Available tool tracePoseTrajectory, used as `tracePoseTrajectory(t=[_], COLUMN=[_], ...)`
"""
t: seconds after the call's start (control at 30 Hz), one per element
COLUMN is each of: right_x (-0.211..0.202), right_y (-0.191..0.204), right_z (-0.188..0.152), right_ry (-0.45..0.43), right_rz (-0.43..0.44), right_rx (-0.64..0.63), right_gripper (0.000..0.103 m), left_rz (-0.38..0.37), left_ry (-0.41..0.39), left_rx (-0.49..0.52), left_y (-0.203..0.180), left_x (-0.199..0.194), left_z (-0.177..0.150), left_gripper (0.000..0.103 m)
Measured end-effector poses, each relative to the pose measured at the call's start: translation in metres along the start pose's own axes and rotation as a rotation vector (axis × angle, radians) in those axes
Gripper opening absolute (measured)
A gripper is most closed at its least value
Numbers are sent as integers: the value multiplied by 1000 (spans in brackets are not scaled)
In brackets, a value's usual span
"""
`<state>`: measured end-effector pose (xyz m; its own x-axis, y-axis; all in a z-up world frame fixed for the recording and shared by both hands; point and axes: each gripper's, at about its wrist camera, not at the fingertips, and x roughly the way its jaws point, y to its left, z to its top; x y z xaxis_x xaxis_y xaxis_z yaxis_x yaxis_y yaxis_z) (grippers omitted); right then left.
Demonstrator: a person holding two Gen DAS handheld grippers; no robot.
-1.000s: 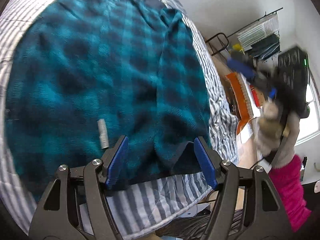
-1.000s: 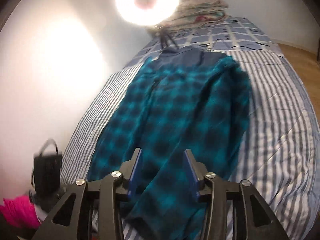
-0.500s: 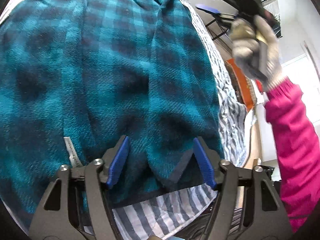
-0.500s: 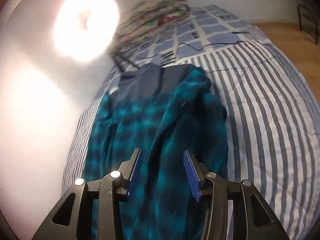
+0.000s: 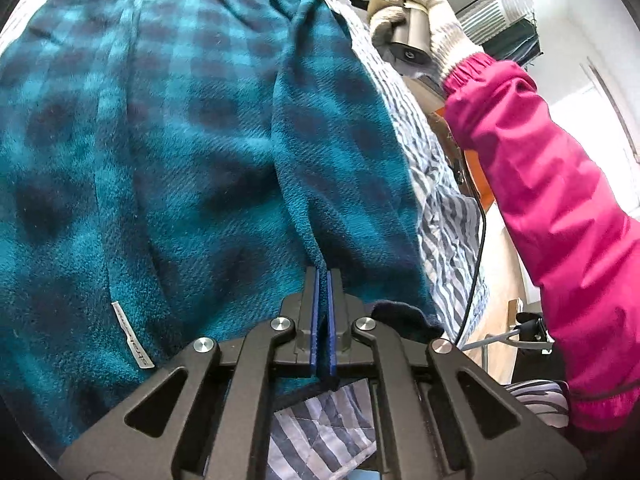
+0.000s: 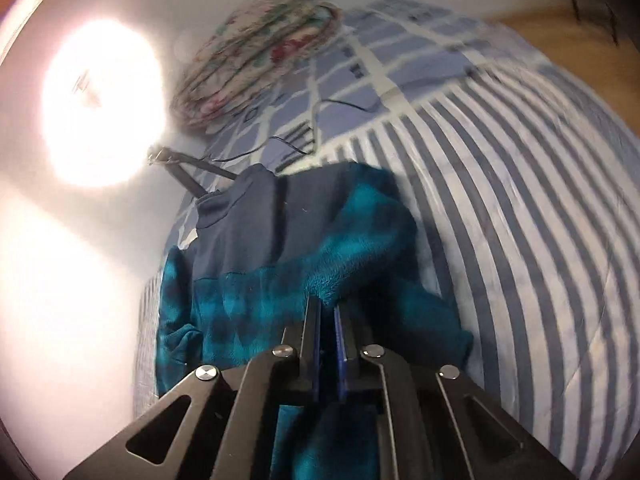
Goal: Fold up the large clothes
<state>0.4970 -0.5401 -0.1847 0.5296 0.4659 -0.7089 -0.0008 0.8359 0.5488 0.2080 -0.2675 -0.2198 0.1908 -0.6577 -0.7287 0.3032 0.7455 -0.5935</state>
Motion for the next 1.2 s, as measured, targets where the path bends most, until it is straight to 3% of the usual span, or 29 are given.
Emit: tracePoseTrajectory(t=[0.07, 0.13, 0.2, 0.37, 0.47, 0.6, 0.7, 0.83, 0.93, 1.0, 1.07, 1.13, 1.2], right_x=[-2, -2, 3, 51, 81, 99, 64, -5, -54, -73, -85, -87, -83], right_y=[15, 42, 63, 97, 95, 85, 84, 71, 51, 36, 20, 6, -4], right_z=[7, 13, 13, 1, -10, -20, -20, -26, -42, -59, -77, -90, -99], right_ry=[-12, -27, -28, 45, 106, 180, 133, 58, 30, 48, 75, 104, 118], right_rz=[-55, -184, -251, -259, -245, -219, -163, -102, -110, -124, -140, -141, -149], right_rx=[-63, -191, -302, -414, -408, -393, -388, -355, -321, -300, -291, -271, -254], right_gripper=[1, 1, 1, 0, 1, 27, 29, 30, 32, 33, 34, 47, 48], left_rz=[-1, -8, -2, 38, 55, 47, 66, 31, 4, -14, -24, -24, -22], left_ry=[-11, -15, -15, -3, -8, -16, -37, -99, -116, -103, -87, -58, -21], left_rx=[6, 10, 17, 19, 9, 4, 9, 11, 53, 79, 100, 122, 134], left_y=[-2, -2, -3, 1, 3, 0, -3, -6, -19, -28, -35, -41, -43], left_x=[-4, -10, -11, -9, -12, -17, -28, -48, -52, -45, -35, -19, -4], left_z=[0, -3, -6, -10, -11, -10, -8, -4, -1, 1, 2, 4, 2], left_gripper=[1, 0, 0, 0, 0, 1, 1, 1, 1, 7, 25, 28, 28])
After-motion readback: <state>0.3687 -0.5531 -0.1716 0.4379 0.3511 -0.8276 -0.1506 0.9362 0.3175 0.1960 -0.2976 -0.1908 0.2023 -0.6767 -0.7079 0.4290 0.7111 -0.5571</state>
